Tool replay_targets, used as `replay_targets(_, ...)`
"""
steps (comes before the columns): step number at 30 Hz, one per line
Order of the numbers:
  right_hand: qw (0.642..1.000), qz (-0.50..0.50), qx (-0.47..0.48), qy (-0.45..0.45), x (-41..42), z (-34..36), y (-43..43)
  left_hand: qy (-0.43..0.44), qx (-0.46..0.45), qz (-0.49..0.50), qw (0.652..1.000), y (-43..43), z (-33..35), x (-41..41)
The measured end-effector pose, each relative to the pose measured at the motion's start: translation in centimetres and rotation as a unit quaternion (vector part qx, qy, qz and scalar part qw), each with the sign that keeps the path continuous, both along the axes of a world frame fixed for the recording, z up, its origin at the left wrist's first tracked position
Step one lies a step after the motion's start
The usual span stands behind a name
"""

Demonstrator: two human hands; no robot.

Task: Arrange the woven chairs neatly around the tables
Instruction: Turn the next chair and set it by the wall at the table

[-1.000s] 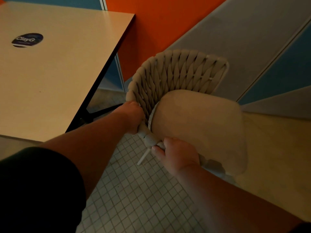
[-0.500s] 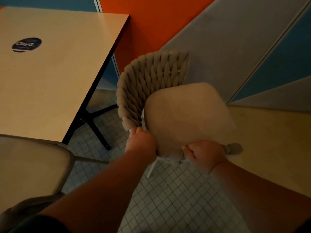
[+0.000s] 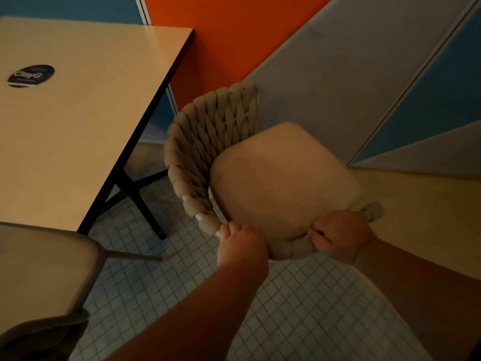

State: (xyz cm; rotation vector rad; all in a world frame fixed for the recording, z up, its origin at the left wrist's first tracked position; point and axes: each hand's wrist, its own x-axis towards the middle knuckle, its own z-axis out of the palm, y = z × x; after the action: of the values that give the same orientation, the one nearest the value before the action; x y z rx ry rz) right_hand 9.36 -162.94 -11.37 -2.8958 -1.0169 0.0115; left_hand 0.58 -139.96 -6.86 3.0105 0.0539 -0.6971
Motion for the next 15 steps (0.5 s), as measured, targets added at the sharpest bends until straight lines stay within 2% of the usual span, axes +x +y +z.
replay_targets(4, 0.996, -0.069, -0.038, 0.049, -0.9, 1.9, 2.0, -0.01, -0.05, -0.103, 0.993, 4.9, 1.8, 0.8)
replay_targets(7, 0.981, -0.161, -0.002, 0.112, -3.3, 3.8, 5.4, -0.013, 0.045, -0.173, 0.984, 11.2, 2.9, 3.7)
replay_targets(9, 0.969, -0.17, 0.038, 0.176, -4.9, 4.9, 9.1, -0.014, 0.118, -0.183, 0.976, 15.1, 3.1, 6.5)
replay_targets(11, 0.952, -0.166, 0.01, 0.255, -5.8, 5.5, 12.5, -0.003, 0.167, -0.18, 0.969, 17.5, 2.9, 9.1)
replay_targets(13, 0.949, -0.158, -0.044, 0.269, -6.0, 5.2, 14.4, 0.012, 0.196, -0.19, 0.962, 18.4, 2.1, 10.9)
replay_targets(15, 0.954, -0.164, -0.053, 0.246, -5.8, 4.9, 14.6, 0.029, 0.226, -0.225, 0.947, 18.5, 1.0, 12.0)
